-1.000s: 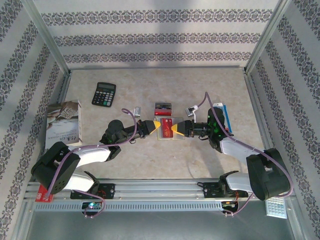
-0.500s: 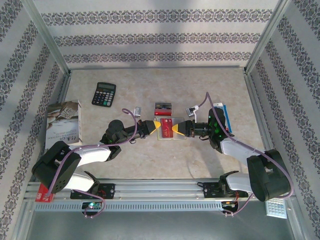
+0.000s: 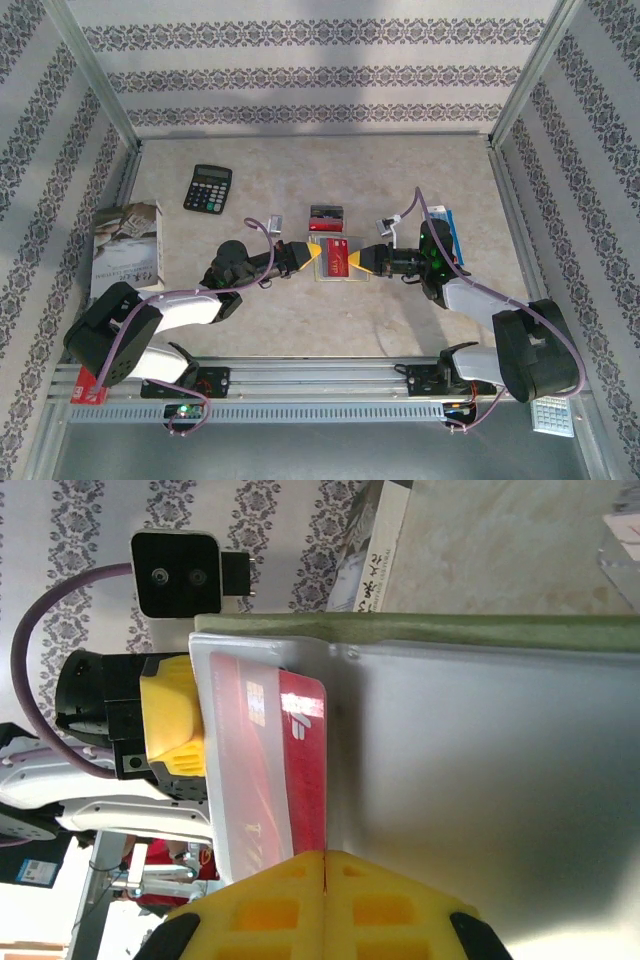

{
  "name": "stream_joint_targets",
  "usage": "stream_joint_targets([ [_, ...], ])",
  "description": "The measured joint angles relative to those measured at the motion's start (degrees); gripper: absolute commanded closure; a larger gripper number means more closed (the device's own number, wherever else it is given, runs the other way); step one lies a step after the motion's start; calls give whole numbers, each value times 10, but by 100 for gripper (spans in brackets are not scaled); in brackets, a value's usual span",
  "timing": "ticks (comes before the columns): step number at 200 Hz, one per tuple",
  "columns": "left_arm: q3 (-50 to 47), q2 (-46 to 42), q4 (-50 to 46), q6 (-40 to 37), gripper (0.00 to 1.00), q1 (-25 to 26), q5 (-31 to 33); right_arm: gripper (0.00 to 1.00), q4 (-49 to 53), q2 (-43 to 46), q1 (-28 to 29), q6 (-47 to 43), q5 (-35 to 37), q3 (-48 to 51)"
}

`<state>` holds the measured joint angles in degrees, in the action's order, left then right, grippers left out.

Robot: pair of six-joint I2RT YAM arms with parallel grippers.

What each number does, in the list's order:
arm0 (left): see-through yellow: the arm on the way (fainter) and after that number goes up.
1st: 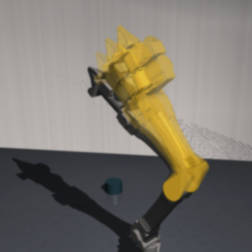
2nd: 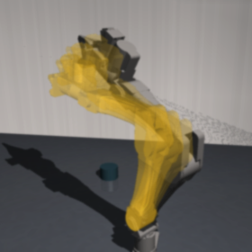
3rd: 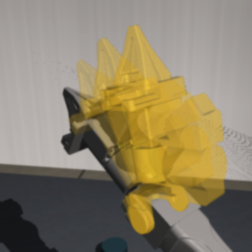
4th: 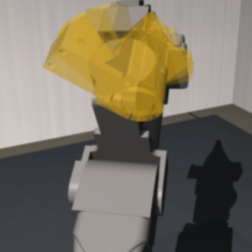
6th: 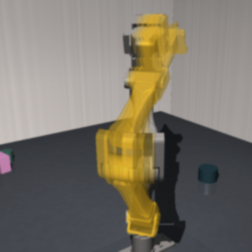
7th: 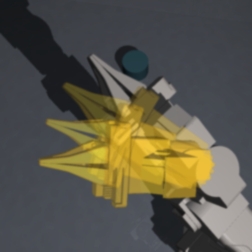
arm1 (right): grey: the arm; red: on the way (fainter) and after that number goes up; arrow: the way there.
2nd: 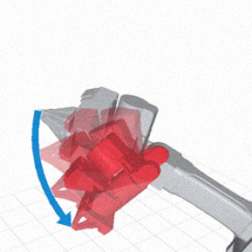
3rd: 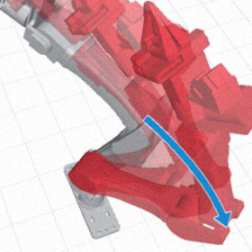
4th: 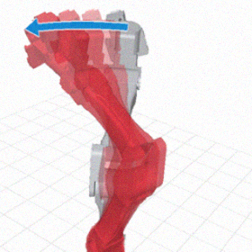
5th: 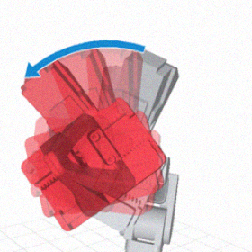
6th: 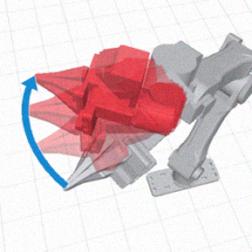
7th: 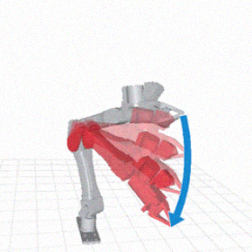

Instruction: Take the credit cards out of the card holder

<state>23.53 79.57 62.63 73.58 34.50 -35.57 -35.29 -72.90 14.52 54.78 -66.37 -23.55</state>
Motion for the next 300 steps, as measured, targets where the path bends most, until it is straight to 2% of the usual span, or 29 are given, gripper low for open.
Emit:
stream_joint_targets([
  [64, -1, -12, -1, 0, 100, 0, -2, 100, 5, 7, -24, -12, -13, 5],
  [72, -1, -13, -1, 0, 100, 0, -2, 89, 5, 10, -24, -12, -15, 5],
  [91, -1, -14, -1, 0, 100, 0, -4, 73, 6, 16, -24, -13, -17, 5],
  [114, 0, -14, -1, 0, 100, 0, -4, 63, 7, 21, -24, -11, -20, 6],
  [129, 0, -14, -1, 0, 100, 0, -5, 61, 6, 22, -24, -11, -20, 6],
  [245, 0, 16, 50, 24, 100, 0, -13, 63, -28, 6, -5, 6, -20, 6],
  [268, 0, 18, 58, 24, 100, 0, -13, 67, -40, 2, 0, 11, -20, 6],
  [300, 0, 20, 62, 24, 100, 0, -13, 78, -45, 0, 0, 19, -19, 6],
])
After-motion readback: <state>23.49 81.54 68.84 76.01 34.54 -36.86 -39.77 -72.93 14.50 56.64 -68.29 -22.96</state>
